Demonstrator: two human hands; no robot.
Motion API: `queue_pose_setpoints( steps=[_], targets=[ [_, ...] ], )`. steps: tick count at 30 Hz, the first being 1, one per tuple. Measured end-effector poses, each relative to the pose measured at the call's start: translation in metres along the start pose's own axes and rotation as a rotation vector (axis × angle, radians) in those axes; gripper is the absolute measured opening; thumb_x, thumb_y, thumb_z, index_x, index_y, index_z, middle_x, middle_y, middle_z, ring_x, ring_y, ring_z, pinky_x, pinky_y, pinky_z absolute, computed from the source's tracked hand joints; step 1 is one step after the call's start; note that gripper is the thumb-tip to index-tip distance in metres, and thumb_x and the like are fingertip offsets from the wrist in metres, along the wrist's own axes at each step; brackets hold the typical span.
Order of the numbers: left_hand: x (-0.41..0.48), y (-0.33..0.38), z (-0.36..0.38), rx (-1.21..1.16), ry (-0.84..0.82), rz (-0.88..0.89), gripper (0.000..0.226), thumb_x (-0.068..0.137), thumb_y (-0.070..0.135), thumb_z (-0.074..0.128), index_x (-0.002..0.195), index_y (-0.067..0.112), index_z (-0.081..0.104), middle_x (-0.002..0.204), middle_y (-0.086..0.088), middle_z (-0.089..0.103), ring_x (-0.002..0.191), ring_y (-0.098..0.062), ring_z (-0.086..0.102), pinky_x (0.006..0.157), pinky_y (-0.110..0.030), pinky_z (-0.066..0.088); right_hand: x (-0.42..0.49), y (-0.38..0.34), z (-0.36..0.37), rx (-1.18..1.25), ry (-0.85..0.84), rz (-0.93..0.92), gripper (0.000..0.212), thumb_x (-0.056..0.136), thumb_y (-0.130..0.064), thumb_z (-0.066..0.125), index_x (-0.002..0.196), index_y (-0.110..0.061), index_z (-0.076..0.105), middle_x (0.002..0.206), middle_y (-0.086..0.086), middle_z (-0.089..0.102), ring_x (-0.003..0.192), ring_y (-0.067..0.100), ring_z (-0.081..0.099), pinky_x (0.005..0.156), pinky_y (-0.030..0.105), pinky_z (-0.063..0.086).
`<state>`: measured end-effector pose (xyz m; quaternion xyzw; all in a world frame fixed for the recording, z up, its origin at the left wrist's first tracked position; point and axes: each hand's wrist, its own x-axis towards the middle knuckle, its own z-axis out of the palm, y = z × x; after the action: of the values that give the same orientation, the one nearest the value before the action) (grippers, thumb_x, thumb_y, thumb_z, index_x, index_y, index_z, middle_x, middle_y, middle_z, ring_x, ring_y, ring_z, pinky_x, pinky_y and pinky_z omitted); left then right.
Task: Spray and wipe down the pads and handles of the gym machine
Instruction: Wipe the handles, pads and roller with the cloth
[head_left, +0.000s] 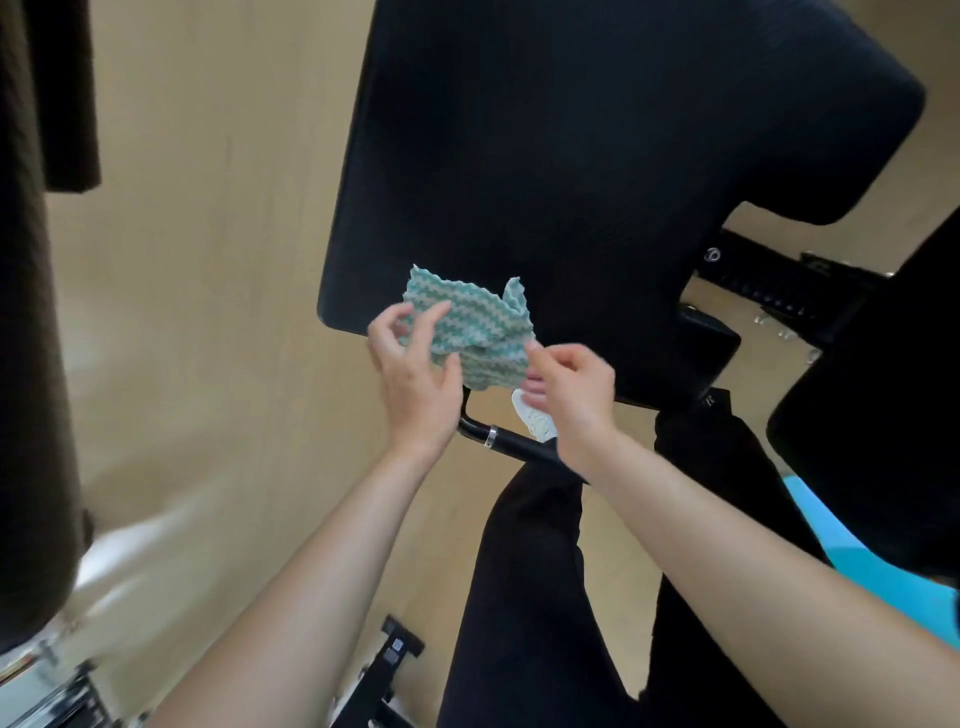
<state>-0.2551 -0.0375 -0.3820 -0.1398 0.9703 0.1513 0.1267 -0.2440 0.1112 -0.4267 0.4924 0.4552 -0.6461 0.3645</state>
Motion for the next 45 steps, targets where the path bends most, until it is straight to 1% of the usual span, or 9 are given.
queue_pose_setpoints(
  steps=[4,11,20,25,27,30,35,40,45],
  targets=[
    [0.025,-0.037,0.002,0.373,-0.227,0.374,0.073,0.08,0.004,0.072,0.145,0.032,0.054,0.146,-0.004,0.043,0.123,-0.029,0.038,0.1,-0.04,0.047,-0.004,0.013,0.029,0.436,-0.226,0.436,0.042,0.096,-0.037,0.072,0.125,-0.009,0.063,0.122,0.014,0.069,0.105,0.027,0.071,0.093,0.041,0.061],
    [0.044,-0.05,0.017,0.391,-0.143,0.506,0.056,0.085,0.015,0.063,0.138,0.031,0.057,0.134,-0.004,0.041,0.109,-0.029,0.039,0.092,-0.044,0.049,0.005,0.004,0.051,1.11,-0.215,0.569,0.021,0.101,-0.021,0.065,0.11,-0.002,0.062,0.113,0.018,0.068,0.127,0.037,0.059,0.114,0.049,0.045],
    [0.036,-0.035,0.049,0.417,-0.191,0.744,0.066,0.082,0.022,0.076,0.145,0.029,0.057,0.133,-0.006,0.052,0.107,-0.028,0.043,0.081,-0.044,0.046,0.022,0.023,0.018,1.245,-0.022,0.462,0.041,0.098,-0.027,0.07,0.13,-0.007,0.057,0.121,0.018,0.067,0.121,0.041,0.062,0.105,0.058,0.051],
    [0.029,-0.008,0.08,0.351,-0.292,0.968,0.054,0.084,0.03,0.078,0.136,0.02,0.066,0.13,-0.008,0.064,0.107,-0.028,0.048,0.073,-0.044,0.049,0.037,0.038,-0.016,1.257,0.171,0.431,0.046,0.091,-0.03,0.078,0.125,-0.005,0.06,0.129,0.021,0.066,0.119,0.041,0.065,0.104,0.059,0.052],
    [0.025,0.005,0.09,0.313,-0.338,1.022,0.052,0.083,0.02,0.077,0.133,0.016,0.066,0.131,-0.008,0.064,0.107,-0.029,0.052,0.071,-0.044,0.051,0.039,0.038,-0.033,1.215,0.293,0.409,0.045,0.087,-0.034,0.081,0.116,-0.005,0.063,0.125,0.018,0.069,0.112,0.037,0.068,0.097,0.054,0.057],
    [0.018,0.021,0.1,0.255,-0.358,1.062,0.047,0.083,0.01,0.072,0.13,0.01,0.067,0.138,-0.011,0.062,0.114,-0.029,0.051,0.077,-0.043,0.053,0.04,0.031,-0.049,1.043,0.592,0.37,0.044,0.083,-0.037,0.085,0.112,-0.011,0.065,0.112,0.008,0.072,0.093,0.026,0.072,0.064,0.036,0.06],
    [0.018,0.035,0.101,0.311,-0.287,1.054,0.054,0.086,0.015,0.073,0.139,0.015,0.062,0.156,-0.011,0.047,0.137,-0.035,0.044,0.109,-0.047,0.044,0.064,0.037,-0.053,0.58,0.822,0.054,0.073,0.089,-0.05,0.075,0.153,-0.03,0.046,0.154,-0.001,0.051,0.137,0.024,0.054,0.112,0.049,0.046],
    [0.044,0.047,0.083,0.503,-0.162,0.783,0.088,0.082,0.053,0.074,0.156,0.023,0.038,0.17,-0.012,0.019,0.155,-0.04,0.018,0.124,-0.056,0.017,0.087,0.051,-0.069,0.201,0.724,-0.265,0.078,0.098,-0.044,0.065,0.162,-0.023,0.027,0.169,-0.002,0.026,0.158,0.018,0.018,0.127,0.049,0.023],
    [0.05,0.045,0.083,0.612,-0.137,0.743,0.095,0.082,0.068,0.067,0.16,0.03,0.028,0.172,-0.009,0.011,0.157,-0.038,0.01,0.124,-0.06,0.014,0.096,0.028,-0.081,-0.371,0.572,-0.665,0.092,0.099,-0.045,0.061,0.164,-0.016,0.004,0.173,0.003,0.003,0.157,0.011,-0.002,0.13,0.046,0.001]
  ],
)
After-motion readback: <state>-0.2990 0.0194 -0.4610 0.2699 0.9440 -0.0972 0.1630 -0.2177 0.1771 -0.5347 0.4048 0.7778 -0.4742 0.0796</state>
